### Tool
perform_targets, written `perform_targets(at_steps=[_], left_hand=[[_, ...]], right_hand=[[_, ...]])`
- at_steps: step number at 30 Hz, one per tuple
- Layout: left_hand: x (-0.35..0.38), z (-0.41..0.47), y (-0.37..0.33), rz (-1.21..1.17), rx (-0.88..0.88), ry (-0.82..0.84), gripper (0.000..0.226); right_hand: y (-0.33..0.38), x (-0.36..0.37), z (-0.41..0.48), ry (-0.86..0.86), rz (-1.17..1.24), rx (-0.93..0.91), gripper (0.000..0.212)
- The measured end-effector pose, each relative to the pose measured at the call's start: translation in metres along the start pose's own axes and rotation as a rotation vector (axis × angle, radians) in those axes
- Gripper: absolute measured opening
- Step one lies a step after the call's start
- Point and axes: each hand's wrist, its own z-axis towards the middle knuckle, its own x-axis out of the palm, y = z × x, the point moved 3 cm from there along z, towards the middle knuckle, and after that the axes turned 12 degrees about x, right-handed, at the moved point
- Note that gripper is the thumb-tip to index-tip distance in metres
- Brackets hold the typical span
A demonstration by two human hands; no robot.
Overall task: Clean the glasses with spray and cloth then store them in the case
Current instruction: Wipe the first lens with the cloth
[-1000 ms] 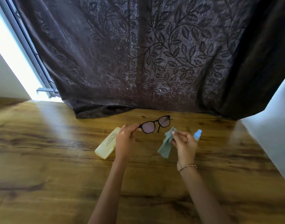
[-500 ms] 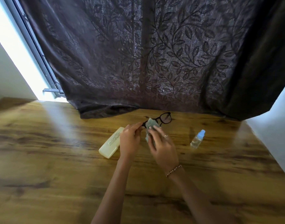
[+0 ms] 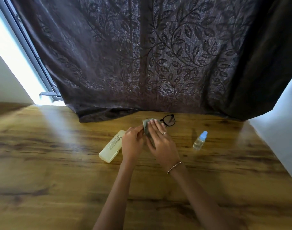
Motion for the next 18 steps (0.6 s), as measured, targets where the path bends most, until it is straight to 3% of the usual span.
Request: perform_targets(at_steps=[3, 9, 15, 18], left_hand=[[-0.003, -0.001, 0.009, -0.031, -0.065, -0.016, 0.027], [-0.002, 0.0, 0.008, -0.004, -0.068, 0.015, 0.034], [-0.011, 0.003, 0.013, -0.033, -0.122, -0.063, 0.025], [-0.015, 0.006, 0.014, -0.039, -0.126, -0.088, 0.025]], right_hand=[[-0.007, -0.002, 0.0, -0.044, -0.034, 0.093, 0.046], [0.005, 0.002, -0.007, -0.049, -0.102, -0.18, 0.046], [-0.006, -0.001, 0.0, -0.093, -0.09, 0.106, 0.059], [-0.003, 0.002, -0.011, -0.101, -0.056, 0.034, 0.052]])
